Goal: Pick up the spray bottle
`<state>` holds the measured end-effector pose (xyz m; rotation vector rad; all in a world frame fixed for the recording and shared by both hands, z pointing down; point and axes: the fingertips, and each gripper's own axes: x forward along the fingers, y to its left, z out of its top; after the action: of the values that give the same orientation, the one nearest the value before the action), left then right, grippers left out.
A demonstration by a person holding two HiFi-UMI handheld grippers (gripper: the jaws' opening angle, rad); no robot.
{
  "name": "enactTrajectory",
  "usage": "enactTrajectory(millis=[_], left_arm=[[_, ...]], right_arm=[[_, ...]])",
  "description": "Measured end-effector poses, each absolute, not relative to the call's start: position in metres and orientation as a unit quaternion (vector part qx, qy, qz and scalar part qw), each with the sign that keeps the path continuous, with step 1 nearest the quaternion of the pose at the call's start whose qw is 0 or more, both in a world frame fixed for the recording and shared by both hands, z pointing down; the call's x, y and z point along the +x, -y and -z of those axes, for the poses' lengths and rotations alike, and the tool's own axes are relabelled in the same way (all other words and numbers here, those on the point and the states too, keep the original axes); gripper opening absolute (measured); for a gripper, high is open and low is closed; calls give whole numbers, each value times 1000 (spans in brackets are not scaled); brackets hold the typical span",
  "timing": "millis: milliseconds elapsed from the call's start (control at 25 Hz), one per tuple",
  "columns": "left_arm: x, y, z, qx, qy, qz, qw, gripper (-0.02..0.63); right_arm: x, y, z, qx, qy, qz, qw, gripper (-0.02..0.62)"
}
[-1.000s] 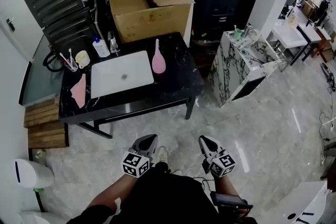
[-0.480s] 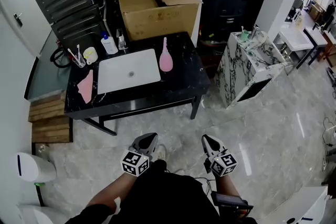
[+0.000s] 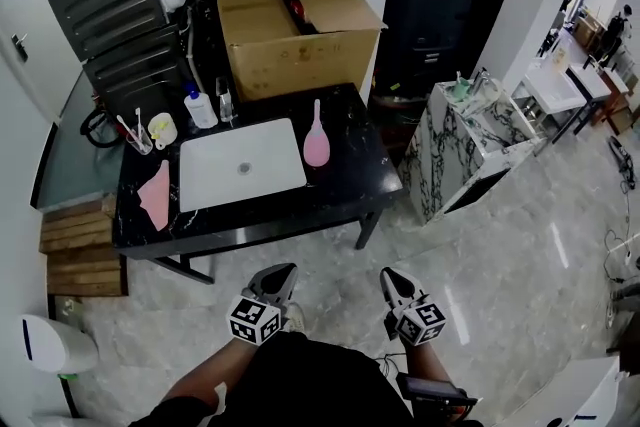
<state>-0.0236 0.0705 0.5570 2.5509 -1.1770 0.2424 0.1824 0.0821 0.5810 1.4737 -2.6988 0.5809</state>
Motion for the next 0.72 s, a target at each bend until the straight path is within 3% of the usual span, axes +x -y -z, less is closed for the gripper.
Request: enactTrajectory(millis=[720], left_arm=[[-105, 33, -550, 904, 387, -67, 166, 8]], right_arm=[[129, 27, -542, 526, 836, -154, 2, 27]])
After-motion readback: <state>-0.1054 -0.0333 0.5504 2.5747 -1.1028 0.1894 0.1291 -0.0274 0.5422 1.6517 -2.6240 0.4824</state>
